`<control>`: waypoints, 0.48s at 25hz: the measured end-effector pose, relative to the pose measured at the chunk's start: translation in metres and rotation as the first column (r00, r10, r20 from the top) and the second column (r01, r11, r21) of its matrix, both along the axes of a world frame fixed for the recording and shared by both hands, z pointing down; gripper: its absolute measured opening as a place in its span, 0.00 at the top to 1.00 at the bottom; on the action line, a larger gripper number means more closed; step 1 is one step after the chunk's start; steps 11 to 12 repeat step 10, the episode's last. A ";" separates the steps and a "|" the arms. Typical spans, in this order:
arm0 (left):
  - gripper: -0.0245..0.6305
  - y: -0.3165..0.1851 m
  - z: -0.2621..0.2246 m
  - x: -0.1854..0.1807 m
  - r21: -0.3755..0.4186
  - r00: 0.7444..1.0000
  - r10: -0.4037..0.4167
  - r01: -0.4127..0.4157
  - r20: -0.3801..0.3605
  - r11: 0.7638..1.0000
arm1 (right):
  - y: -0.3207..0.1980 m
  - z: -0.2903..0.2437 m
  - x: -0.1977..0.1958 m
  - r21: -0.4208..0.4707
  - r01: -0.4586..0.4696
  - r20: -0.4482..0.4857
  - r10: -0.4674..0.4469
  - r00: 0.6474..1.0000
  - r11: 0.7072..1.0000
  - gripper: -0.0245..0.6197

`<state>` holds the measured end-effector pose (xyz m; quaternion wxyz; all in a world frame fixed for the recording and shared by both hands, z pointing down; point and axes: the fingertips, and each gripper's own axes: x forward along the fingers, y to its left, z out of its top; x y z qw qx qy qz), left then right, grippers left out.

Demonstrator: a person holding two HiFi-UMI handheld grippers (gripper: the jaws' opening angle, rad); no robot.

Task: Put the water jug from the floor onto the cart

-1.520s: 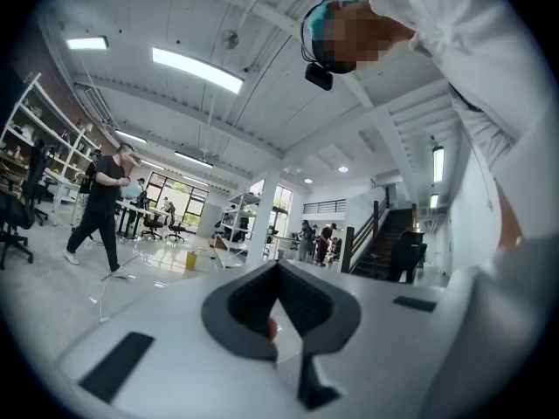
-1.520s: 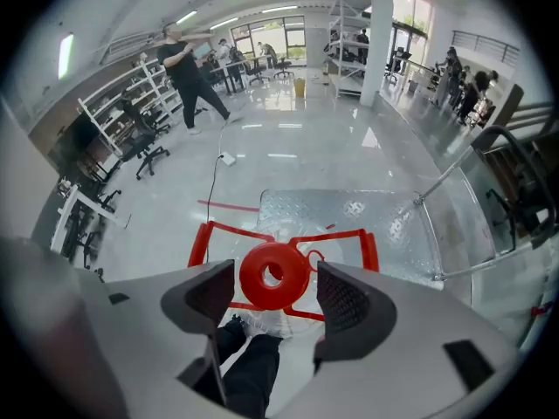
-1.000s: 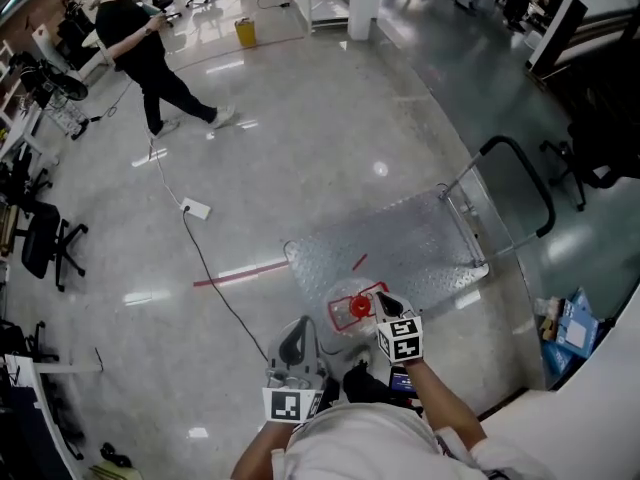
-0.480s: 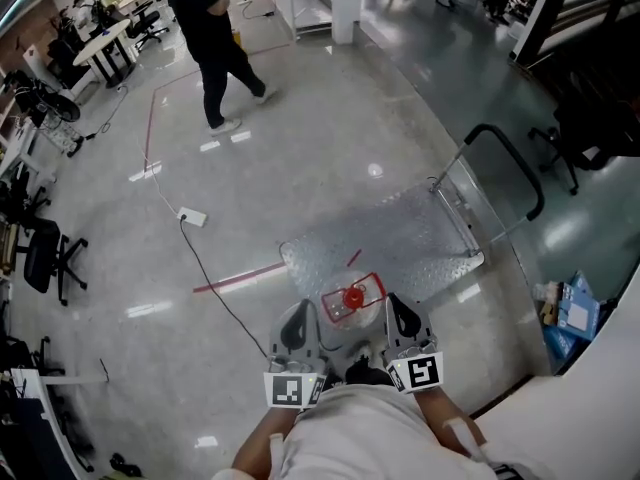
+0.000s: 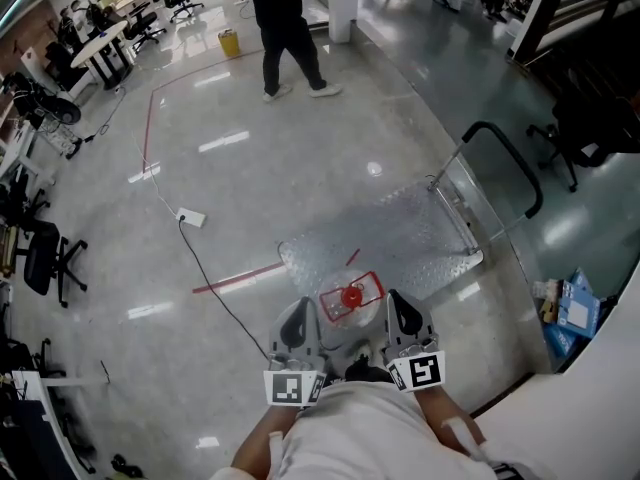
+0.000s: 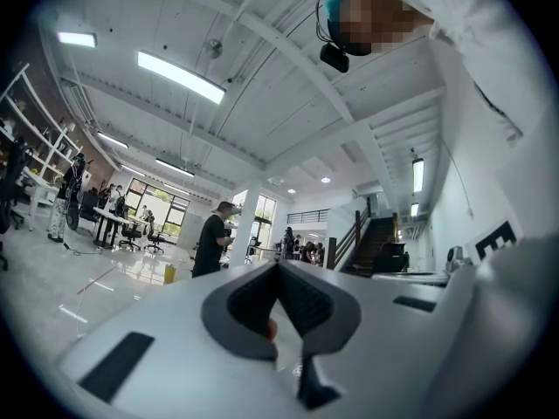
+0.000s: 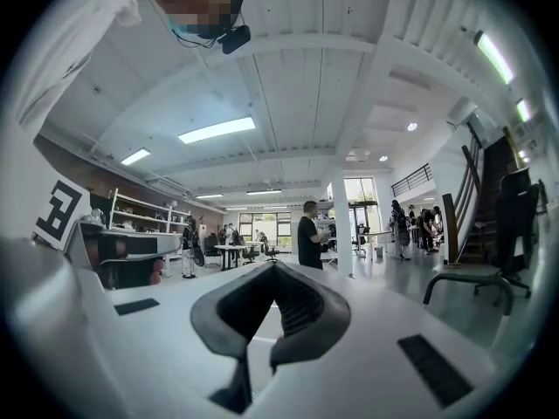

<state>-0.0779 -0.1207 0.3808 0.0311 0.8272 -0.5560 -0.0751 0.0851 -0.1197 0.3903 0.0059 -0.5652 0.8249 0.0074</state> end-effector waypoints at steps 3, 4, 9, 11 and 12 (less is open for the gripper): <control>0.96 -0.002 0.000 0.000 -0.003 1.000 -0.006 0.006 0.000 1.000 | -0.004 -0.003 -0.001 0.005 0.007 0.003 -0.007 1.000 1.000 0.95; 0.96 -0.003 0.000 0.000 -0.006 1.000 -0.007 0.007 0.000 1.000 | -0.004 -0.004 -0.001 0.006 0.010 0.005 -0.010 1.000 1.000 0.95; 0.96 -0.003 -0.002 -0.001 -0.004 1.000 -0.010 0.010 0.000 1.000 | -0.006 -0.007 -0.001 0.008 0.010 0.013 -0.010 1.000 1.000 0.95; 0.96 -0.003 -0.003 -0.001 -0.003 1.000 -0.011 0.011 0.001 1.000 | -0.006 -0.007 -0.001 0.008 0.011 0.014 -0.011 1.000 1.000 0.95; 0.96 -0.003 -0.003 -0.001 -0.003 1.000 -0.011 0.011 0.001 1.000 | -0.006 -0.007 -0.001 0.008 0.011 0.014 -0.011 1.000 1.000 0.95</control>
